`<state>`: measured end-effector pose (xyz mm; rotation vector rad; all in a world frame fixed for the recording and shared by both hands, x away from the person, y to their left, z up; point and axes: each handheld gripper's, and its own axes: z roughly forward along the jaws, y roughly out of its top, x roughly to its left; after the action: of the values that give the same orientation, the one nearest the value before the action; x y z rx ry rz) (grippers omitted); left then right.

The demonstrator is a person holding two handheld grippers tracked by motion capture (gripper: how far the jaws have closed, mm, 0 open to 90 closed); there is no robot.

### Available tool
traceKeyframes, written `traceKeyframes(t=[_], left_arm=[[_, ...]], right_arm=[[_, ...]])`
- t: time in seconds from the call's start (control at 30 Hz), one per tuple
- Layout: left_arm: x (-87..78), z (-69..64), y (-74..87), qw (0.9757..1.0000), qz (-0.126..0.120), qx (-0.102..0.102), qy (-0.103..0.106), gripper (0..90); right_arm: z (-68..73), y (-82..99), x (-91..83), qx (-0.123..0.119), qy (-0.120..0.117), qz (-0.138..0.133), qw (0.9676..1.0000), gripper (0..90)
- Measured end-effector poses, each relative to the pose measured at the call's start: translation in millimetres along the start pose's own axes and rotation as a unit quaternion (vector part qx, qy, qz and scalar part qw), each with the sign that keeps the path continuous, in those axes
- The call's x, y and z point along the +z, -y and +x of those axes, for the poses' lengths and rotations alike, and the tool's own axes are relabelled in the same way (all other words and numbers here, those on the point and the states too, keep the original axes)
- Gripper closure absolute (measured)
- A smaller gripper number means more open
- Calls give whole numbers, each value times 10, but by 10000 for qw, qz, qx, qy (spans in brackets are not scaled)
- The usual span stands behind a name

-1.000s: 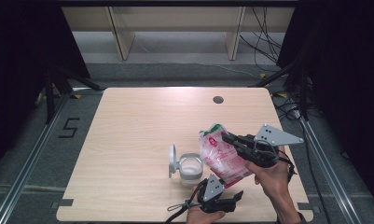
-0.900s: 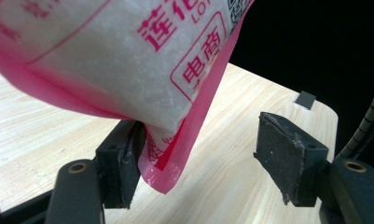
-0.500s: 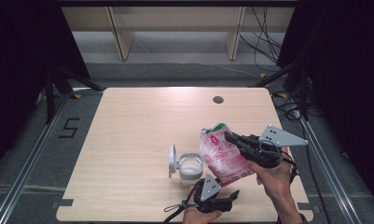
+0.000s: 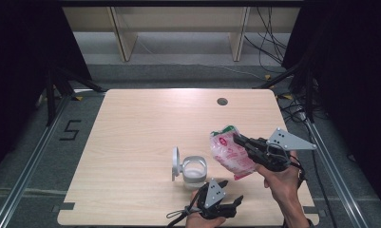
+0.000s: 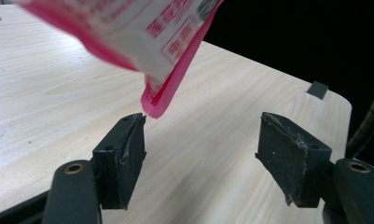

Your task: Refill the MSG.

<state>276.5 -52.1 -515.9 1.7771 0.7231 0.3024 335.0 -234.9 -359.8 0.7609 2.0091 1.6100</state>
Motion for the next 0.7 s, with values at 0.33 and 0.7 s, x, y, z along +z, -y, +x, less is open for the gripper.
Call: traceKeyframes(t=[0.33, 0.7], left_arm=[[-124, -18, 38, 9999, -105, 56, 42, 309], [-213, -4, 32, 9997, -130, 179, 85, 306]], right_arm=[[-21, 261, 82, 306, -64, 392, 9987, 900], [-126, 336, -124, 286, 222, 346, 9987, 900]])
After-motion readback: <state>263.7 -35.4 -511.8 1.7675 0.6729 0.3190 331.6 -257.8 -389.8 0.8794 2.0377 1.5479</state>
